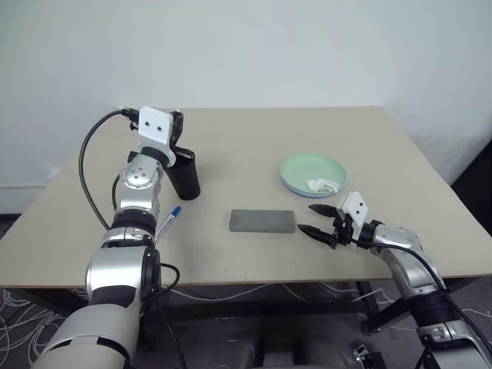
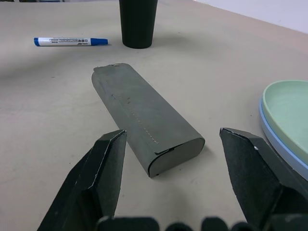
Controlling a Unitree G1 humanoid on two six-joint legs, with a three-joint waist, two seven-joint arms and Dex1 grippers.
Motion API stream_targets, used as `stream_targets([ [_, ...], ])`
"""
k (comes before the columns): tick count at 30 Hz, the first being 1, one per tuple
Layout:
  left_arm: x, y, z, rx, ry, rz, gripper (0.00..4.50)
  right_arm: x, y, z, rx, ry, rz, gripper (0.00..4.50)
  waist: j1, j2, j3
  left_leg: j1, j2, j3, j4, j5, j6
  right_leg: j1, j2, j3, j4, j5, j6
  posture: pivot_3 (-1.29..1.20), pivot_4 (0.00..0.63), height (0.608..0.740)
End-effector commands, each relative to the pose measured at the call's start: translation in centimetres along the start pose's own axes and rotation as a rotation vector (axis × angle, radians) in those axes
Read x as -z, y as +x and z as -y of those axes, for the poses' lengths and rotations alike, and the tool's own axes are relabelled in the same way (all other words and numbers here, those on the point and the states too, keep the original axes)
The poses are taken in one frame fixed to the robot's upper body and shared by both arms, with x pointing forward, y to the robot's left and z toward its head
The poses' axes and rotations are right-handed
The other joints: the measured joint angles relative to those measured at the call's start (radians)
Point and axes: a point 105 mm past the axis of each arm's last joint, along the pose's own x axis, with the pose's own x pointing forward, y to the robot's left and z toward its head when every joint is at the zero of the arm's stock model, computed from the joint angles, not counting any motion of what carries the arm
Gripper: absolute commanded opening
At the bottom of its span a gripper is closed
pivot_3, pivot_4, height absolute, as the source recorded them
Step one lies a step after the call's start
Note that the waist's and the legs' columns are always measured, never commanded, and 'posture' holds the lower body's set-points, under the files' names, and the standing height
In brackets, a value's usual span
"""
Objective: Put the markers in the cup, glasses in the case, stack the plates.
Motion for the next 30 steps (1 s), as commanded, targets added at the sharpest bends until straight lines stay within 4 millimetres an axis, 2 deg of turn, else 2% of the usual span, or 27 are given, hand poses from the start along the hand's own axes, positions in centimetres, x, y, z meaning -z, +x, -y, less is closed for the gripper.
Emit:
stream_targets([
  [1,-1.8,0.9,0.1,-0.002,0.016,0.054,0.03,-1.4,-0.2,0.4,0.014,-0.038,0.041,3.36,0.0,0.0,0.0,0.0,0.0,0.0,0.0,0.0,0.0,0.0,0.0,0.0,0.0,0.0,0.0,0.0,0.0,0.738],
  [11,-1.5,0.9,0.0,-0.018,0.002,0.042,3.48,-1.4,-0.3,0.3,0.011,-0.037,0.04,3.36,0.0,-0.001,0.0,0.0,0.0,0.0,0.001,0.0,0.0,0.0,0.0,0.0,0.0,0.0,0.001,0.0,0.0,0.738],
  [15,-1.6,0.9,-0.2,-0.01,-0.018,0.047,3.48,-1.5,-0.2,0.2,0.008,-0.039,0.044,3.36,0.0,-0.001,0.0,0.0,0.0,0.0,0.001,0.0,0.0,0.0,0.0,0.0,0.0,0.0,0.001,0.0,0.0,0.738],
  [23,-3.3,0.3,-0.2,0.203,-0.099,0.078,3.48,-1.7,-0.2,0.2,0.003,-0.044,0.048,3.36,-0.002,-0.001,0.0,0.0,0.0,0.0,0.002,0.0,0.0,0.0,0.001,-0.001,0.001,0.0,0.001,0.0,0.0,0.738],
  [26,-3.8,-0.9,-0.8,0.304,-0.128,0.069,3.48,-1.8,-0.3,0.2,-0.003,-0.043,0.05,3.36,-0.009,0.0,0.0,0.0,0.0,0.0,0.001,0.0,0.0,0.0,0.001,0.0,0.001,0.0,0.001,0.0,0.0,0.738],
  [30,-4.3,-3.8,-0.6,0.46,-0.141,0.025,3.48,-2.6,-0.4,-0.2,-0.04,-0.029,0.09,3.36,-0.015,0.0,0.0,0.0,0.0,0.0,0.0,0.0,0.0,-0.002,0.002,0.002,0.001,0.001,0.0,0.0,0.0,0.738],
])
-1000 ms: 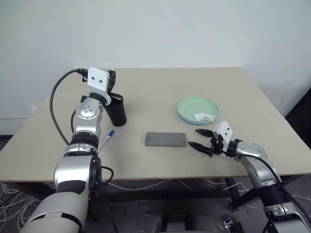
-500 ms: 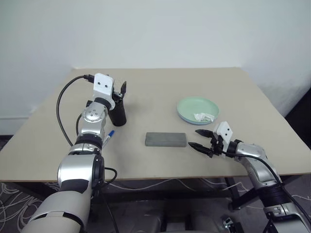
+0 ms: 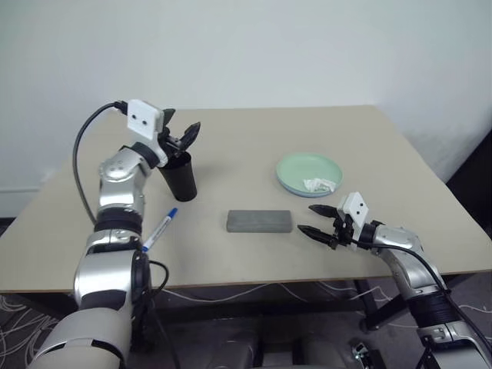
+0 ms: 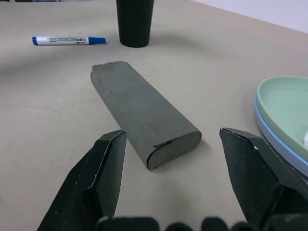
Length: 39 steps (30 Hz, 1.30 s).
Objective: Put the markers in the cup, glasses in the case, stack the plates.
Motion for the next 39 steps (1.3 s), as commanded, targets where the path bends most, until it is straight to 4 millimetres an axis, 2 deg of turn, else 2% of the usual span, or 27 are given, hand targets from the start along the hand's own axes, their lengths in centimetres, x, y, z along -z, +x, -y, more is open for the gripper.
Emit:
stream_targets([
  [1,-2.1,-2.0,1.0,0.128,-0.014,0.005,3.48,-2.6,-0.3,-0.1,-0.034,-0.032,0.093,3.36,0.0,0.0,0.0,0.0,0.0,0.0,0.0,0.0,0.0,-0.001,0.0,0.0,0.0,0.0,0.0,0.0,0.0,0.738],
  [4,-1.6,-4.3,2.3,0.202,-0.044,-0.093,3.48,-3.4,-0.5,-0.5,-0.074,-0.026,0.125,3.36,0.003,0.0,0.0,0.0,0.001,0.0,-0.001,0.0,0.0,-0.001,0.001,0.001,0.0,0.0,-0.001,0.0,0.0,0.738],
  [7,-0.2,-6.2,3.0,0.21,-0.048,-0.212,3.48,-4.2,-0.6,-0.9,-0.121,-0.02,0.16,3.36,0.006,0.001,0.001,0.0,0.001,0.0,-0.001,0.0,0.0,0.0,0.0,0.001,0.0,0.0,-0.002,0.0,0.0,0.738],
  [12,3.5,-8.6,2.9,0.137,-0.036,-0.423,3.48,-5.1,-0.6,-1.6,-0.178,-0.023,0.184,3.36,0.01,0.002,0.001,0.001,0.001,0.0,-0.002,0.0,0.0,0.001,-0.001,0.003,0.002,-0.001,-0.004,0.0,0.0,0.738],
  [18,7.3,-10.3,2.3,0.027,-0.054,-0.615,3.48,-5.1,-0.4,-1.6,-0.182,-0.026,0.179,3.36,0.014,0.002,0.001,0.001,0.002,-0.001,-0.004,0.0,0.0,-0.001,-0.001,0.003,0.002,-0.001,-0.005,0.0,0.0,0.738],
  [21,8.6,-10.6,1.8,-0.037,-0.091,-0.678,3.48,-4.8,-0.4,-1.6,-0.18,-0.024,0.173,3.36,0.014,0.002,0.001,0.001,0.002,-0.001,-0.004,0.0,0.0,-0.001,-0.001,0.003,0.002,-0.001,-0.005,0.0,0.0,0.738],
  [26,9.7,-9.7,1.5,-0.097,-0.149,-0.707,4.45,-4.5,-0.4,-1.8,-0.177,-0.02,0.166,3.36,0.015,0.002,0.001,0.0,0.002,0.0,-0.004,0.0,0.0,-0.001,-0.001,0.001,0.001,0.0,-0.004,0.0,0.0,0.738],
  [33,11.4,-8.7,2.4,-0.098,-0.167,-0.785,4.45,-4.1,-0.4,-1.8,-0.161,-0.012,0.156,3.36,0.014,0.002,0.001,0.0,0.001,0.0,-0.004,0.0,0.0,-0.002,-0.001,0.002,0.0,0.0,-0.003,0.0,0.0,0.738],
  [39,12.5,-9.0,2.9,-0.112,-0.189,-0.862,4.45,-3.9,-0.5,-1.7,-0.142,-0.01,0.149,3.36,0.014,0.002,0.001,0.0,0.001,0.0,-0.004,0.0,0.0,-0.001,-0.001,0.002,0.0,0.0,-0.003,0.0,0.0,0.738],
])
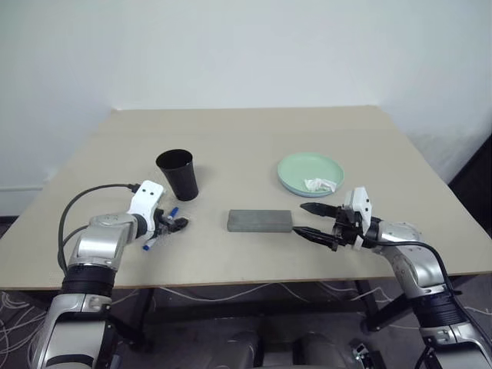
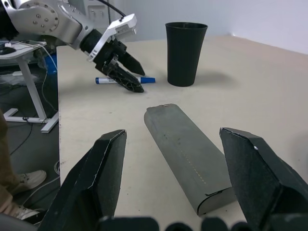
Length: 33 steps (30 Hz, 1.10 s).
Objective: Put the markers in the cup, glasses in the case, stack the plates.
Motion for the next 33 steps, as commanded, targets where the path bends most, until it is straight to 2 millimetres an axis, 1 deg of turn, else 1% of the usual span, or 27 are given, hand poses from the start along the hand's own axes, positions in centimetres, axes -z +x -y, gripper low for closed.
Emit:
stream_targets([
  [1,-0.6,-0.1,-0.4,-0.025,-0.008,-0.001,4.45,-1.1,-0.2,0.1,0.011,-0.044,0.025,3.36,0.0,0.0,0.0,0.0,0.0,0.0,0.0,0.0,0.0,0.0,0.0,0.0,0.0,0.0,0.0,0.0,0.0,0.738],
  [2,-0.6,0.0,-0.3,-0.025,-0.014,-0.001,4.45,-1.1,-0.2,0.1,0.012,-0.044,0.024,3.36,0.0,0.0,0.0,0.0,0.0,0.0,0.0,0.0,0.0,0.0,0.0,0.0,0.0,0.0,0.0,0.0,0.0,0.738],
  [5,-0.6,0.0,-0.3,-0.029,-0.021,0.002,3.89,-1.1,-0.2,0.1,0.015,-0.045,0.024,3.36,0.0,0.0,0.0,0.0,0.0,0.0,0.0,0.0,0.0,0.0,-0.001,0.0,0.0,-0.001,-0.002,0.0,0.0,0.738],
  [15,-0.8,0.0,-0.6,-0.04,-0.02,0.01,0.45,-1.0,-0.1,0.3,0.022,-0.047,0.018,3.36,-0.001,0.0,0.0,0.0,0.001,0.0,0.0,0.0,0.0,0.0,-0.001,-0.001,0.001,0.0,-0.003,0.0,0.0,0.738],
  [16,-0.8,0.0,-0.7,-0.042,-0.017,0.012,0.16,-1.0,-0.1,0.3,0.023,-0.047,0.017,3.36,-0.001,0.0,0.0,0.0,0.001,0.0,0.0,0.0,0.0,0.0,-0.001,-0.001,0.001,0.0,-0.003,0.0,0.0,0.738],
  [18,-1.1,0.0,-0.5,-0.029,0.007,0.028,0.12,-0.9,-0.1,0.3,0.024,-0.047,0.015,3.36,-0.001,0.0,0.0,0.0,0.001,0.0,0.0,0.0,0.0,0.0,-0.002,-0.001,0.001,0.0,-0.003,0.0,0.0,0.738],
  [19,-1.8,-0.1,0.0,-0.006,0.032,0.065,0.12,-0.9,-0.1,0.4,0.024,-0.048,0.014,3.36,-0.001,0.0,0.0,0.0,0.001,0.0,0.0,0.0,0.0,0.0,-0.001,-0.001,0.0,0.0,-0.003,0.0,0.0,0.738],
  [21,-3.7,-0.4,1.8,0.085,0.055,0.166,0.12,-0.9,-0.1,0.4,0.025,-0.048,0.013,3.36,0.0,0.0,0.0,0.0,0.001,0.0,0.0,0.0,0.0,0.0,-0.002,-0.001,0.0,0.0,-0.003,0.0,0.0,0.738],
  [25,-6.4,-1.3,4.8,0.224,0.145,0.302,0.12,-0.8,0.0,0.4,0.025,-0.049,0.012,3.36,0.0,0.0,0.0,-0.001,0.0,0.0,0.0,0.0,0.0,0.0,-0.003,-0.002,-0.002,0.0,-0.003,0.0,0.0,0.738],
  [27,-7.8,-1.9,6.2,0.28,0.202,0.378,0.12,-0.8,0.0,0.5,0.026,-0.051,0.012,3.36,0.0,0.0,0.0,-0.002,0.0,0.0,0.0,0.0,0.0,0.0,-0.003,-0.001,-0.003,0.0,-0.003,0.0,0.0,0.738],
  [29,-9.7,-2.7,7.3,0.325,0.239,0.493,0.12,-0.8,0.0,0.6,0.028,-0.053,0.012,3.36,0.0,0.0,0.0,-0.002,0.0,0.0,0.0,0.0,0.0,0.0,-0.003,-0.001,-0.003,-0.001,-0.003,0.0,0.0,0.738],
  [31,-11.4,-3.4,7.7,0.339,0.25,0.589,0.12,-0.8,0.0,0.6,0.029,-0.055,0.012,3.36,0.0,0.0,0.0,-0.002,0.0,0.0,-0.001,0.0,0.0,-0.001,-0.003,-0.002,-0.003,-0.001,-0.003,0.0,0.0,0.738],
  [33,-13.7,-3.9,7.2,0.304,0.223,0.687,0.12,-0.8,0.0,0.6,0.03,-0.057,0.012,3.36,0.001,0.0,0.0,-0.002,0.001,0.0,-0.001,0.0,0.0,-0.001,-0.002,-0.002,-0.003,0.0,-0.003,0.0,0.0,0.738],
])
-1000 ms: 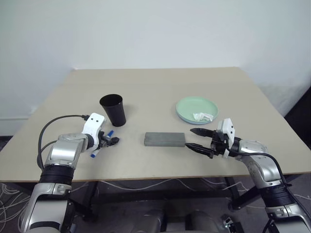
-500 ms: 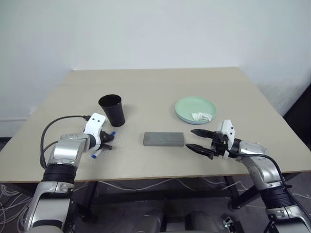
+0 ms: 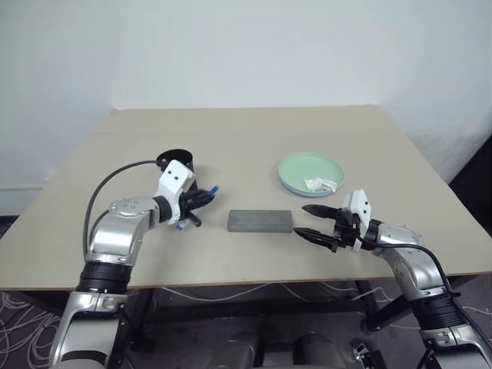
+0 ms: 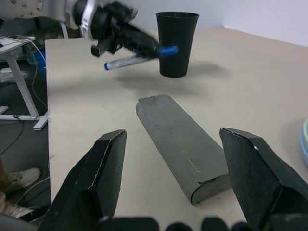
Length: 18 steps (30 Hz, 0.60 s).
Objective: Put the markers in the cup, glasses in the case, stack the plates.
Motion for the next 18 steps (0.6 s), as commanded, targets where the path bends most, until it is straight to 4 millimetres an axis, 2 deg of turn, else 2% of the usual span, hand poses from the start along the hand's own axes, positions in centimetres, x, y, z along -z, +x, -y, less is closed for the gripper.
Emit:
stream_targets([
  [1,-6.3,-0.2,-2.3,-0.099,0.075,0.241,0.12,-1.5,0.1,0.4,0.004,-0.057,0.036,3.36,0.001,-0.001,0.0,0.0,0.0,0.0,0.0,0.0,0.0,0.0,0.0,0.0,0.0,0.001,0.001,0.0,0.0,0.738],
  [4,-9.3,-0.1,-4.9,-0.27,0.168,0.377,0.12,-1.5,0.2,0.4,0.006,-0.058,0.037,3.36,0.001,-0.001,0.0,0.0,0.0,0.0,0.001,0.0,0.0,0.001,0.0,-0.001,0.0,0.001,0.001,0.0,0.0,0.738],
  [8,-10.8,0.1,-7.5,-0.465,0.309,0.428,0.12,-1.6,0.3,0.5,0.008,-0.061,0.039,3.36,0.0,-0.001,0.0,0.001,0.0,0.0,0.002,0.0,0.0,0.002,0.0,-0.001,0.0,0.001,0.002,0.0,0.0,0.738],
  [13,-9.8,0.2,-10.2,-0.648,0.311,0.409,0.12,-1.6,0.2,0.5,0.016,-0.063,0.041,3.36,0.001,-0.001,0.0,0.001,0.0,0.0,0.002,0.0,0.0,0.001,0.001,-0.002,0.0,0.002,0.003,0.0,0.0,0.738],
  [18,-7.8,0.4,-11.3,-0.738,0.29,0.343,0.12,-1.6,0.0,0.6,0.028,-0.064,0.039,3.36,0.001,-0.003,0.0,0.0,-0.001,0.001,0.003,0.0,0.0,0.001,0.001,-0.003,-0.001,0.002,0.003,0.0,0.0,0.738],
])
